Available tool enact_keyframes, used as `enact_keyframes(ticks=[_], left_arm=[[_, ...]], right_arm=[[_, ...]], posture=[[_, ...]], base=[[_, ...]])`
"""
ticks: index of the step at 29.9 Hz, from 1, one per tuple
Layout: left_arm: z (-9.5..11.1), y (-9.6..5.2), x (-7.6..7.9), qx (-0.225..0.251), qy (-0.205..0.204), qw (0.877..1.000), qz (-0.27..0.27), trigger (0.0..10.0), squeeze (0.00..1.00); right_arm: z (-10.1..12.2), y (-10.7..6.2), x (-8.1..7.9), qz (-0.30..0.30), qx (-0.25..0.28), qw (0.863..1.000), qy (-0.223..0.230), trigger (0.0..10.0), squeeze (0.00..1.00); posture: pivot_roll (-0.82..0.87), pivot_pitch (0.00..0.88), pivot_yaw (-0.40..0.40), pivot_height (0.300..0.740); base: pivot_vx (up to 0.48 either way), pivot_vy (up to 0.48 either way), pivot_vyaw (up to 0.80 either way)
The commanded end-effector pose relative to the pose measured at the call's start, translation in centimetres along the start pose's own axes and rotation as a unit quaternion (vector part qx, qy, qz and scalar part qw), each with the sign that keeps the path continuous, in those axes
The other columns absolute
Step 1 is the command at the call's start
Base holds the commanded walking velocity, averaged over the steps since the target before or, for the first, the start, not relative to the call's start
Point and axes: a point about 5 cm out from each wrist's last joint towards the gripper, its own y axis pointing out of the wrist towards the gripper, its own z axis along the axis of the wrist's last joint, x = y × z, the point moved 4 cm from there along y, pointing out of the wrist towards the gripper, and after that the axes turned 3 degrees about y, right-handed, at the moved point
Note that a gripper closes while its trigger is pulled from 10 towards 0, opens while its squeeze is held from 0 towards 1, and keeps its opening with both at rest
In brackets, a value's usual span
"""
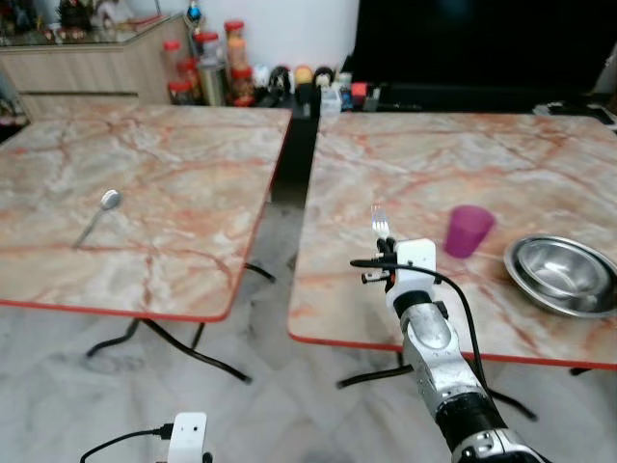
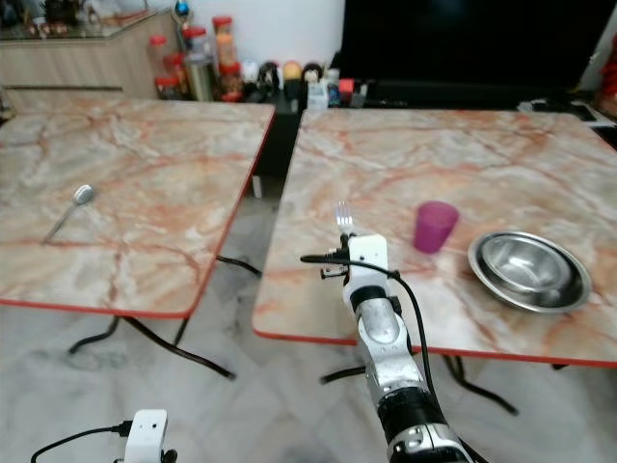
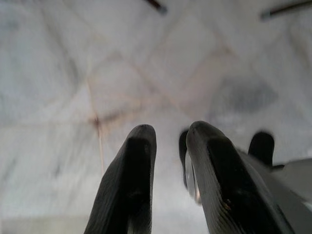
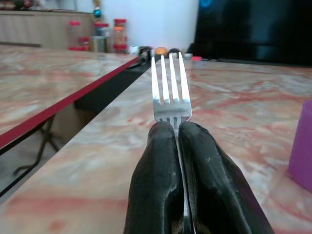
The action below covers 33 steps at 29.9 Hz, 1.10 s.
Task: Setting the table
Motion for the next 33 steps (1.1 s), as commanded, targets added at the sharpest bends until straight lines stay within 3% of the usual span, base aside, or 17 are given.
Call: enact_keyframes(ticks=[1,5,23,30,33], left_arm=[[0.2,0.0,-0.5,0.003,-0.008,1.0,0.008,10.0,0.0],[0.3,0.0,-0.5,0.004,-0.012,1.0,0.007,10.0,0.0],[0.5,0.1,-0.6,0.009,-0.017,1.0,0.014,10.0,0.0],[0.4,0.0,-0.6,0.006,-0.019,1.0,0.013,10.0,0.0],[0.3,0.0,-0.6,0.006,-0.021,1.0,0.012,10.0,0.0]], right_arm=[[0.9,0.3,-0.6,0.012,0.016,1.0,-0.004,10.0,0.0],[0.7,0.2,-0.7,0.016,0.015,1.0,-0.007,10.0,0.0],[-0.9,-0.4,-1.1,0.034,-0.011,0.999,-0.01,10.0,0.0],[-3.0,-1.1,-0.8,0.034,-0.046,0.998,-0.013,10.0,0.0],[-5.0,-1.9,0.1,0.023,-0.083,0.996,-0.016,10.0,0.0]], posture=[[0.02,0.0,0.015,0.74],[0.02,0.0,0.017,0.74],[0.02,0.0,0.016,0.74],[0.02,0.0,0.015,0.74],[0.02,0.0,0.015,0.74]], base=[[0.0,-0.326,0.0],[0.0,-0.309,0.0],[0.0,0.0,0.0],[0.0,0.0,0.0],[0.0,0.0,0.0]])
